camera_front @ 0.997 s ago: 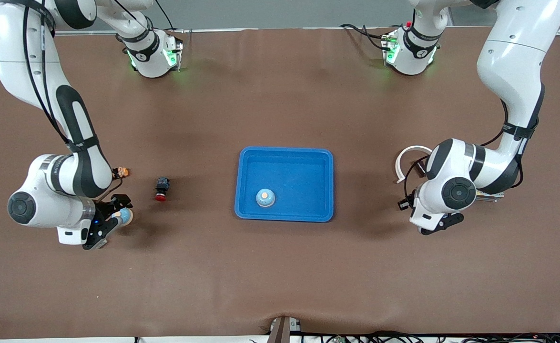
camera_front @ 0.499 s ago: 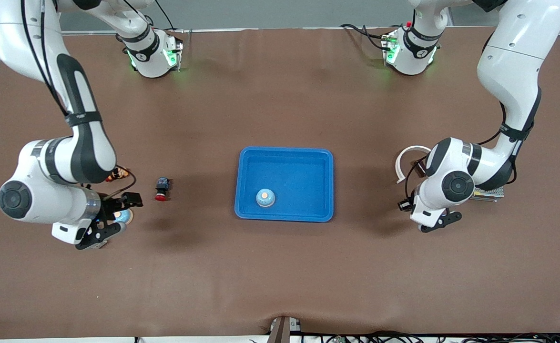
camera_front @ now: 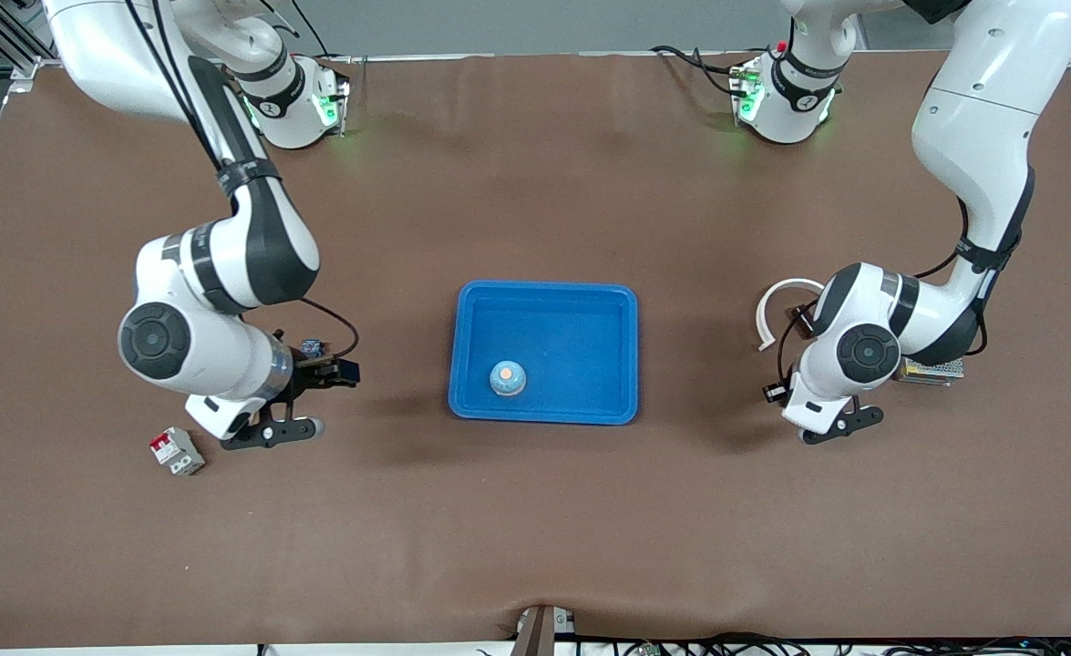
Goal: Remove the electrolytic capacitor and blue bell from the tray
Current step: 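Place the capacitor in the bracket while the right gripper sets the bell down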
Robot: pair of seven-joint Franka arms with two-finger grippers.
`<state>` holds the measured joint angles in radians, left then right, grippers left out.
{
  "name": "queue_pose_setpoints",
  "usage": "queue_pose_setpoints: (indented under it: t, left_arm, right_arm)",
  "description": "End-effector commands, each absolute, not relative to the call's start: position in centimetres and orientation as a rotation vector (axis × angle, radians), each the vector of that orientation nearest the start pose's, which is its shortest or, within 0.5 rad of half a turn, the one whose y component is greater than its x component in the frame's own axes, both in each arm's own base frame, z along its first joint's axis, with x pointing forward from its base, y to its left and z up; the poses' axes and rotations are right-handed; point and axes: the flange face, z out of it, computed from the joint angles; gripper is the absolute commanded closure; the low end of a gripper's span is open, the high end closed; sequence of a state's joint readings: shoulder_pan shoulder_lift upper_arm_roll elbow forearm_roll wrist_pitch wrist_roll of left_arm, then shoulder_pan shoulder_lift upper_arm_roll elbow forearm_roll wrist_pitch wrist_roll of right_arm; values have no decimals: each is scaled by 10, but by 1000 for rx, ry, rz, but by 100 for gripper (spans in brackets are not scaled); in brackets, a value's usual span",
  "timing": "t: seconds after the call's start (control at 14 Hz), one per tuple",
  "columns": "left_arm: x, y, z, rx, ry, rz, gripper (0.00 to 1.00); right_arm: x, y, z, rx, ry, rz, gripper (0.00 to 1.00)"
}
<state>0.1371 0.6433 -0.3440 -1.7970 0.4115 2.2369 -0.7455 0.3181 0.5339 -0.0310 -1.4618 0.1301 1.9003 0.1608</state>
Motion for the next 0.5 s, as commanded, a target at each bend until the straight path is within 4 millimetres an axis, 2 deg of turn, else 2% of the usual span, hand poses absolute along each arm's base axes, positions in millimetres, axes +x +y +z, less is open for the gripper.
queue_pose_setpoints:
  t: [0.0, 0.21, 0.43]
  left_arm:
    - [629, -104, 200, -2944, -447, 94, 0]
    - [641, -106, 223, -2942, -456, 58, 0]
    - [661, -109, 264, -2912, -471, 63, 0]
  right_arm:
    - [655, 231, 370, -3064, 19, 181, 0]
    - [647, 265, 368, -3063, 147, 139, 0]
    - [640, 300, 365, -3040, 262, 73, 0]
